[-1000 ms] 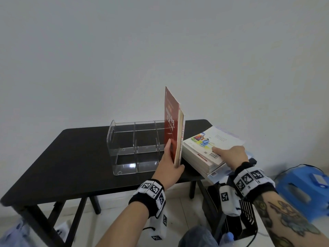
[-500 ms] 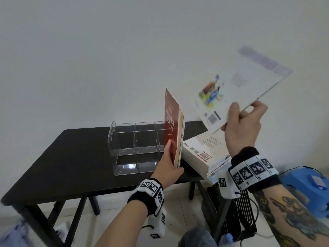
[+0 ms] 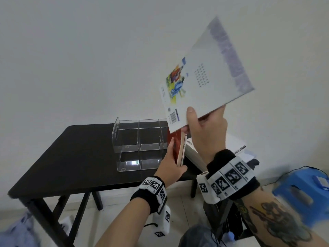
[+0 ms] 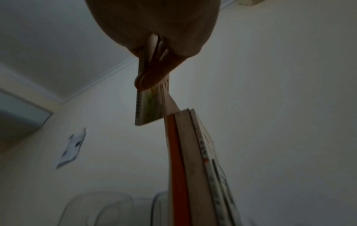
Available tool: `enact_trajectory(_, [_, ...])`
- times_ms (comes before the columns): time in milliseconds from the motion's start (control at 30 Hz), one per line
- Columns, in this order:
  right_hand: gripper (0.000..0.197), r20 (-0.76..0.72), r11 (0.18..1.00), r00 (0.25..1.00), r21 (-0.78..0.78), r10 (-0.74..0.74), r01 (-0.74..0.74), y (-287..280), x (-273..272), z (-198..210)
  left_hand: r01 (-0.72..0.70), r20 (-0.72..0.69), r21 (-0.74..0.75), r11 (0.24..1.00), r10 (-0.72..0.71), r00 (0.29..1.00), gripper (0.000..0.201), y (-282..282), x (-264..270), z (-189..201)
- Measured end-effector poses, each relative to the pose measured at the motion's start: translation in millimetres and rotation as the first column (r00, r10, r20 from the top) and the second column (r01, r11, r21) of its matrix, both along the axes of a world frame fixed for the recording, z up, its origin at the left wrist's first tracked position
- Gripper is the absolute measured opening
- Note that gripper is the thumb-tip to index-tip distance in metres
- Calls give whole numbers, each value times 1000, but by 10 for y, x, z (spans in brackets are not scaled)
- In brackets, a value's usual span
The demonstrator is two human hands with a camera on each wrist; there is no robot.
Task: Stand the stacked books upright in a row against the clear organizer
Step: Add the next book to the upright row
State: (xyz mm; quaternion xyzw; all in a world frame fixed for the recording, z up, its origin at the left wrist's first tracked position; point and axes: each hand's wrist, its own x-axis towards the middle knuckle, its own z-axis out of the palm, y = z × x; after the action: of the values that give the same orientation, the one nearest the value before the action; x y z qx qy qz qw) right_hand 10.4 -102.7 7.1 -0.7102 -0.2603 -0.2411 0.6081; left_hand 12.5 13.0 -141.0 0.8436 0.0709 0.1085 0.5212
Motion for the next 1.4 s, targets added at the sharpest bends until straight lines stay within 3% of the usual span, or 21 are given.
enact_trajectory(100, [47, 29, 953, 999, -301, -42, 49, 41, 56, -168, -39, -4, -84, 996, 38, 999, 115, -29, -35, -13])
enact_trajectory(300, [21, -32, 784, 996, -619, -87, 49, 109, 8, -424, -29, 157, -98, 995, 44, 987, 116, -89, -137, -46])
enact_trajectory(433, [20, -56, 764, 994, -645, -96, 38, 146, -17, -573, -67, 306, 163, 984, 15, 952, 104, -140, -134, -66])
enact_trajectory(467, [20, -72, 767, 993, -642, -95, 27, 145, -23, -588, -65, 317, 169, 983, 9, 948, 102, -148, -135, -39])
enact_trajectory(633, [22, -127, 766, 989, -642, -72, -27, 126, 3, -679, -5, 310, 57, 998, -13, 951, 97, -154, -122, 5])
enact_trajectory(800, [18, 6, 699, 996, -712, -87, 65, 50, -1, -840, -21, 248, 0, 1000, 20, 969, 110, -190, -83, -54])
enact_trajectory(900, [12, 119, 681, 989, -718, -85, 145, -56, 15, -883, -55, 199, -15, 998, 57, 978, 105, -169, -23, -62])
enact_trajectory(967, [17, 155, 687, 979, -698, -129, 201, -140, 68, -887, -32, 159, -40, 999, 38, 986, 114, -157, -12, -69])
enact_trajectory(1100, [5, 110, 715, 943, -626, -315, 312, -281, 362, -943, -8, 118, -36, 999, 12, 993, 120, -121, -26, -77])
enact_trajectory(1166, [18, 57, 714, 916, -608, -397, 347, -319, 539, -1004, -1, 95, -22, 1000, 3, 996, 118, -118, -50, -57])
enact_trajectory(1266, [46, -37, 649, 845, -658, -533, 381, -375, 759, -1094, 0, 73, -1, 1000, 1, 997, 117, -125, -67, -40])
enact_trajectory(1400, [84, -278, 662, 732, -687, -622, 301, -515, 928, -1151, 3, 59, 12, 1000, -4, 998, 115, -110, -51, -21])
